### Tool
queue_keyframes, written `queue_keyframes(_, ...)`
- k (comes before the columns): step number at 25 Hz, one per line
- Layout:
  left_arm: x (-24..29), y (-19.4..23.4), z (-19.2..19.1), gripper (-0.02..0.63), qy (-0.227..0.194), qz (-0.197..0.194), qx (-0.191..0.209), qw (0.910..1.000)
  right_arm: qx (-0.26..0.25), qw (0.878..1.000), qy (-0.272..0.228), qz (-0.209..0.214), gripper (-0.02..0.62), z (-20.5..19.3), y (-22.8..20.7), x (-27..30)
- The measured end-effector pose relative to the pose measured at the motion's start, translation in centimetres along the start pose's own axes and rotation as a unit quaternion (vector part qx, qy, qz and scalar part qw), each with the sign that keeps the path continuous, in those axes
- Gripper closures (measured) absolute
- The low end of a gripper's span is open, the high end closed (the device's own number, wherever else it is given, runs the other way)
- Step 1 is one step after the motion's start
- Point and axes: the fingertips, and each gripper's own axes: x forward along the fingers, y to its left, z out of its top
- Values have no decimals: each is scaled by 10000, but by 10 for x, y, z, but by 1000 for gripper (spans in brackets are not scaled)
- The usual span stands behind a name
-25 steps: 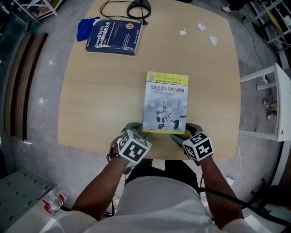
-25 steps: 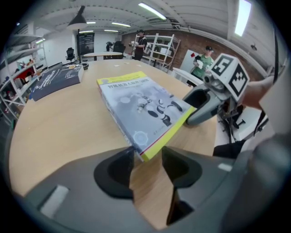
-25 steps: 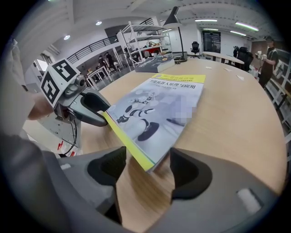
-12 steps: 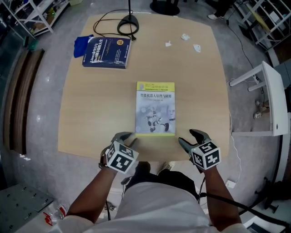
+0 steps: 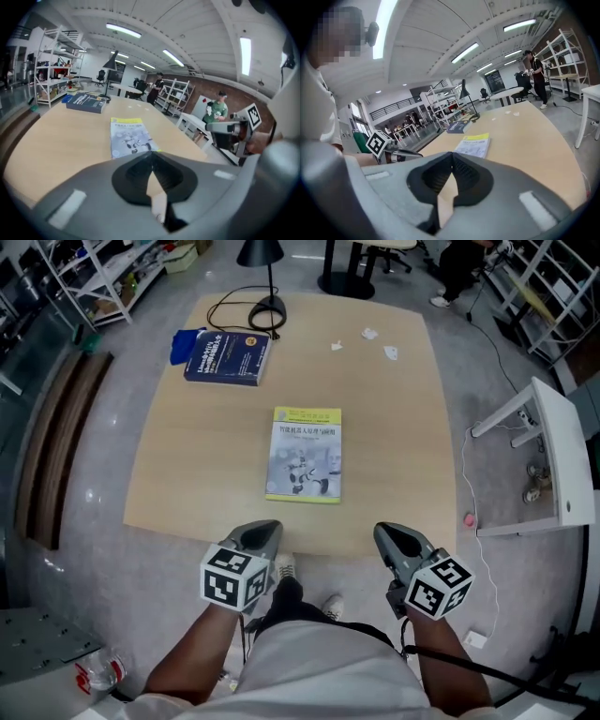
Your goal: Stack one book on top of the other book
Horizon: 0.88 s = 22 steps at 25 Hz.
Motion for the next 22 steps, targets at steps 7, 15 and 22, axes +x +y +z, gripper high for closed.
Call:
queue_keyframes(7,-49,-58,-15,601,-529,523,173,9971,-650,9965,-370,366,594,0,34,-60)
queue_keyframes(15,-98,-86,-28,601,-831,894,219,9923,-617,9942,-535,707,594,-10,51,-80)
queue_keyframes(22,-98,-83,-2,601,-1001,517,342,9930,-583,9948,-694,471,594,-2,64,-84)
